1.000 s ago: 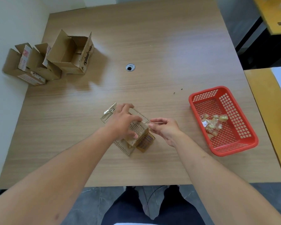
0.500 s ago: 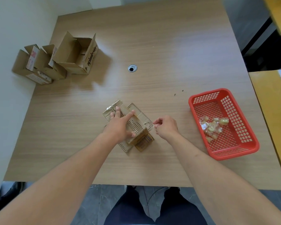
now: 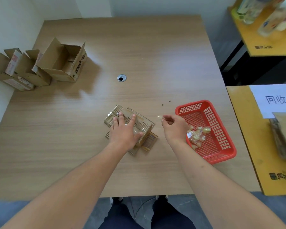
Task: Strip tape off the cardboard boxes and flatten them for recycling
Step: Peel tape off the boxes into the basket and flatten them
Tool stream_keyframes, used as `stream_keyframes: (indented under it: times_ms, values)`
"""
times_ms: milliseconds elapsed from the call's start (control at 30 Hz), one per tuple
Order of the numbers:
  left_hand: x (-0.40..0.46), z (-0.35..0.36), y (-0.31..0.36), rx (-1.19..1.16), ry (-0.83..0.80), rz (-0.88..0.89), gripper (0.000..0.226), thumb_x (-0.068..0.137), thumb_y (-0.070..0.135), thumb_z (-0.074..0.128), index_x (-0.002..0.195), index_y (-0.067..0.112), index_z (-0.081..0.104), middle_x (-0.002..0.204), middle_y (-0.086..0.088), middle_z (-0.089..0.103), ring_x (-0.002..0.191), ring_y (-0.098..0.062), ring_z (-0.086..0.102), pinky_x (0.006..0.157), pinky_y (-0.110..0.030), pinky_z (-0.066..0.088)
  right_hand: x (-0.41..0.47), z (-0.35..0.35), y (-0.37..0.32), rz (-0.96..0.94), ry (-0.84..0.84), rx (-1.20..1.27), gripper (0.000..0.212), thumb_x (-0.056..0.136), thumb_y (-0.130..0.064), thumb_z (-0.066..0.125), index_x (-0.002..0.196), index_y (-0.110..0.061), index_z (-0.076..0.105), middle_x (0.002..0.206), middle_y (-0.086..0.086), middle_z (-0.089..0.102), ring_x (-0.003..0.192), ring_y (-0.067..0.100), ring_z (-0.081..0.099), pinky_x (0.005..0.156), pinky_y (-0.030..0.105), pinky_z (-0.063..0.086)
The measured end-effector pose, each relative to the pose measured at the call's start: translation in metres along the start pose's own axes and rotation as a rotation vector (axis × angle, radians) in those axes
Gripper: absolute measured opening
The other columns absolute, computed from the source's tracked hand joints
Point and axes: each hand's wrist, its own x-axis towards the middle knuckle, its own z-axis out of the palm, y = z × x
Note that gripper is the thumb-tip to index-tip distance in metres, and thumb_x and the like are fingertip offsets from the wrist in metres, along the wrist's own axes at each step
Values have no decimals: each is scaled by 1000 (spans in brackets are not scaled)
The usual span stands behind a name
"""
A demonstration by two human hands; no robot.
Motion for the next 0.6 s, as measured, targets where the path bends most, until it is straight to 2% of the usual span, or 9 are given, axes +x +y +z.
stream_keyframes:
  times_ms: [100, 233, 300, 333, 400, 467, 533, 600]
  values:
    - [7, 2, 23, 19, 15, 27, 85, 93, 73, 46, 160, 43, 3, 169, -17, -9, 154, -43, -2, 122, -52, 16, 13, -28, 14, -17, 152, -115, 11, 87, -16, 75, 95, -21, 81, 95, 0, 71, 85, 14, 65, 86, 28, 50]
    - [13, 5, 52, 25, 28, 51, 83, 93, 73, 45, 160, 43, 5, 169, -16, -8, 154, -43, -1, 122, -51, 15, 30, -58, 40, 83, 230, -152, 10, 83, -25, 84, 92, -23, 82, 99, 4, 70, 83, 11, 61, 90, 22, 45]
    - [16, 6, 62, 17, 25, 48, 83, 93, 73, 45, 160, 44, 6, 169, -16, -8, 155, -42, -1, 122, -52, 14, 34, -66, 53, 152, 213, -162, 9, 82, -28, 84, 89, -24, 81, 89, -4, 74, 83, 12, 64, 98, 32, 49]
    - [17, 7, 66, 10, 22, 41, 83, 93, 73, 46, 160, 44, 7, 169, -16, -8, 155, -42, -1, 122, -52, 14, 34, -69, 58, 198, 203, -138, 9, 81, -26, 84, 88, -23, 80, 83, -7, 73, 82, 13, 67, 96, 37, 52]
    - [20, 7, 71, -7, 21, 25, 83, 92, 73, 48, 159, 46, 8, 169, -15, -7, 155, -42, -1, 123, -53, 14, 34, -73, 66, 290, 199, -116, 10, 82, -20, 83, 89, -24, 78, 76, -12, 70, 83, 15, 71, 89, 37, 57]
    - [21, 8, 75, -20, 21, 13, 83, 92, 73, 48, 159, 46, 9, 169, -14, -6, 155, -42, -1, 123, -53, 13, 35, -76, 73, 346, 192, -143, 10, 83, -17, 81, 86, -25, 76, 76, -10, 70, 86, 16, 72, 82, 30, 56]
    - [20, 8, 78, -25, 20, 6, 82, 92, 73, 48, 159, 46, 9, 169, -14, -6, 155, -41, -1, 122, -53, 13, 36, -79, 80, 373, 154, -141, 9, 81, -18, 83, 82, -23, 76, 76, -8, 71, 79, 12, 70, 66, 22, 48]
    - [20, 8, 82, -27, 19, 0, 82, 92, 73, 48, 159, 46, 9, 169, -14, -6, 155, -41, -1, 122, -53, 14, 37, -81, 86, 373, 106, -150, 11, 77, -22, 88, 80, -22, 78, 76, -8, 72, 71, 6, 67, 58, 13, 40]
